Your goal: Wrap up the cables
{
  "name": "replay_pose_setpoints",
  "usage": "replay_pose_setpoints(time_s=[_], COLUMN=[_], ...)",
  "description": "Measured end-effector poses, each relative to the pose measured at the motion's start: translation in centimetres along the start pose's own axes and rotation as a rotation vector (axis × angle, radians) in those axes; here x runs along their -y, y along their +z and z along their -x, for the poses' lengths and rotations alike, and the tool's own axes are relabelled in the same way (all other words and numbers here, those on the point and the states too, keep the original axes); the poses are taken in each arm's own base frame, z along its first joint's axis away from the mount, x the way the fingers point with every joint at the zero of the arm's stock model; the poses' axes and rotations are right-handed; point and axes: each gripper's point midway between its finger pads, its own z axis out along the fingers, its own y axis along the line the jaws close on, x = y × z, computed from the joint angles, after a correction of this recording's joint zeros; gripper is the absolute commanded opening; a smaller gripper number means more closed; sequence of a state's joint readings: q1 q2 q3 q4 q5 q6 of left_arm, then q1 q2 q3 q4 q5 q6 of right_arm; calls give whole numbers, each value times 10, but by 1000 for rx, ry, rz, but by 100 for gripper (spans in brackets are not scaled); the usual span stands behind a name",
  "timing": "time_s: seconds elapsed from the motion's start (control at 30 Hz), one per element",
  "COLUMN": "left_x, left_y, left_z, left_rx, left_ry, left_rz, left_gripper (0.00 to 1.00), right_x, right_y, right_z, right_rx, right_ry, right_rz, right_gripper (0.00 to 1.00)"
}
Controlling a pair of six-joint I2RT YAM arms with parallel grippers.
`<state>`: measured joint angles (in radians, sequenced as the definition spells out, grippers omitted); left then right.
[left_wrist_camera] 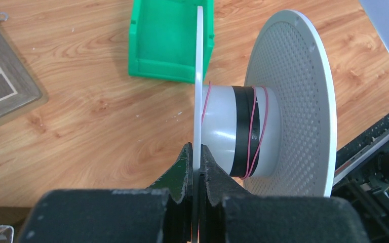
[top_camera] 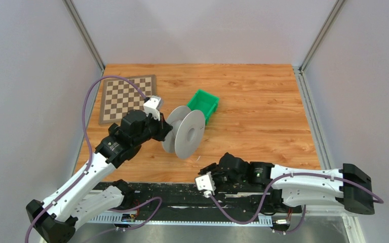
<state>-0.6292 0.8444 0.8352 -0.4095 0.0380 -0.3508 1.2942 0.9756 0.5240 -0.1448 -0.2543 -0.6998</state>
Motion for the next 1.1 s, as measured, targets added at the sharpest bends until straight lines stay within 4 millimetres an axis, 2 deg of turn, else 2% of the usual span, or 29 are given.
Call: replay_pose_setpoints(time_s=[0.2,0.33,0.63,0.87,0.97,1.1], left_x=[-14,-21,-28,-29,-31,-33], left_y=[1,4,10,10,10,10], left_z=[-4,-5,-11,-10,-10,-10], left_rx=[-17,-26,-61,-58,-56,-57], left_ry=[-66,-111,-180,-199,-206,-213], left_rz=[55,80,99,101,108,112], left_gripper=[0,0,0,0,0,0], right_x=[-21,-29,-29,-30,-31,-30], right_y=[22,32,52,59,61,63], right_z=[-34,-47,-57,-70,-77,-88], right_rx=[-125,-169,-184,-231,-257,-302], right_ry=[-15,-24,-45,-72,-83,-110], right_rz=[93,124,118,104,98,72], right_gripper=[48,45,44,43,33,2])
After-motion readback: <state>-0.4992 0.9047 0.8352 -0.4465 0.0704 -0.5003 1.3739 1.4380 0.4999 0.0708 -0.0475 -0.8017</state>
